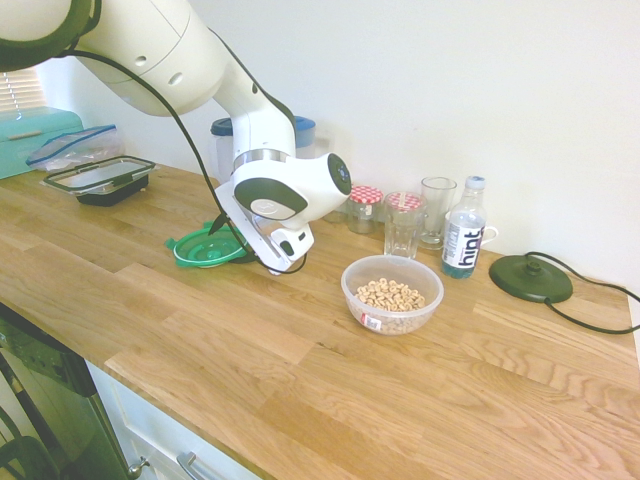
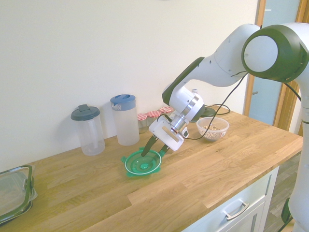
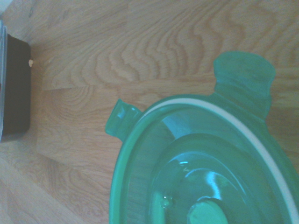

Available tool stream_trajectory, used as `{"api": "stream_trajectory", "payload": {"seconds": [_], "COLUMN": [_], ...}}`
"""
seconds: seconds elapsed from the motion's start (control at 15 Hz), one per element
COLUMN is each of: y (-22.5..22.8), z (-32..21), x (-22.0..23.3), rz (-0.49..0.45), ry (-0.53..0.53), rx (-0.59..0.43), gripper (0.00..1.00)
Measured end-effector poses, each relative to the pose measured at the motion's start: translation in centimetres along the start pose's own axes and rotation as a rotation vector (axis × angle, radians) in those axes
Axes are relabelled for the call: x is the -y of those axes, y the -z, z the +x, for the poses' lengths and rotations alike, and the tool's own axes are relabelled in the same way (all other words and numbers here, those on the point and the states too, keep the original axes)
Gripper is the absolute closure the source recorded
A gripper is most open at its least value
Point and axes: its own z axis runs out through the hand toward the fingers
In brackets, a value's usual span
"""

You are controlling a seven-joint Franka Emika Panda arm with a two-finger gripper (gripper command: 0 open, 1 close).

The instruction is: Cover the lid of food container

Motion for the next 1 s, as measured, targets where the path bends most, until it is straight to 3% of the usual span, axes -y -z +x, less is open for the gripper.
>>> {"api": "stream_trajectory", "payload": {"seconds": [1.0], "y": [-0.3], "z": [0.3], "x": [-1.3], "rz": [-0.008], "ry": [-0.006], "rx": [-0.027], "gripper": [1.00]}}
